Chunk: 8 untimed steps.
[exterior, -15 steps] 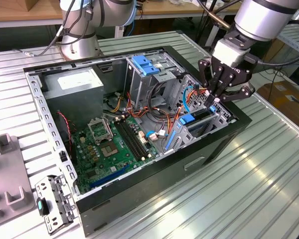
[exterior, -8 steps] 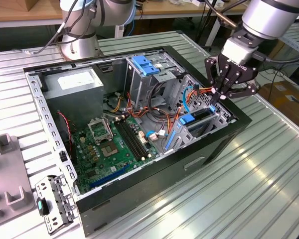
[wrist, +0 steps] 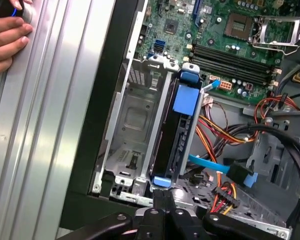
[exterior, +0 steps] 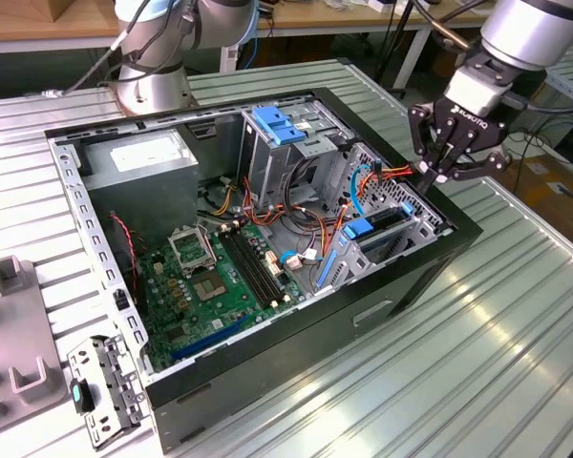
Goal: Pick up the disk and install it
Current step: 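Insert the first disk wire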
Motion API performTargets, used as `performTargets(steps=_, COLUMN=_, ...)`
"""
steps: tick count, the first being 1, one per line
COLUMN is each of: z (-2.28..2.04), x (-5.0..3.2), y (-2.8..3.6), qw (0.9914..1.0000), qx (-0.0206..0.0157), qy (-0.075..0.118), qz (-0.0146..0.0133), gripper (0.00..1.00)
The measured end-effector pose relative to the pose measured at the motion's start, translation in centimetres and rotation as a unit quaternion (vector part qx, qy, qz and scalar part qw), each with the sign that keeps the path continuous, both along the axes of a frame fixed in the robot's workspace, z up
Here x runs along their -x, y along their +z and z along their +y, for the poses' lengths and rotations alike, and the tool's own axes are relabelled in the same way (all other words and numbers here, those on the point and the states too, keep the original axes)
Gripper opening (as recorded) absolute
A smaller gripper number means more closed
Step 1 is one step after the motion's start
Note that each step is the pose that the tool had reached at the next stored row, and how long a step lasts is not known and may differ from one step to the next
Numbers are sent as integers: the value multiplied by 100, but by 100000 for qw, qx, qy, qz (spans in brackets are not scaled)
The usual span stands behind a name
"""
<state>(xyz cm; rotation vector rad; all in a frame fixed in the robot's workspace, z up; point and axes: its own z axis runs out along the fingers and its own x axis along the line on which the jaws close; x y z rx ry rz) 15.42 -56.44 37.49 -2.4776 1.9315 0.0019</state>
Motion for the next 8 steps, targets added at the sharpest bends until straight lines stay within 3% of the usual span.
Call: performTargets(steps=8, z=38, x=-198, y=0, qw=99999, qx=-3, qy=474, qz=31, gripper=11)
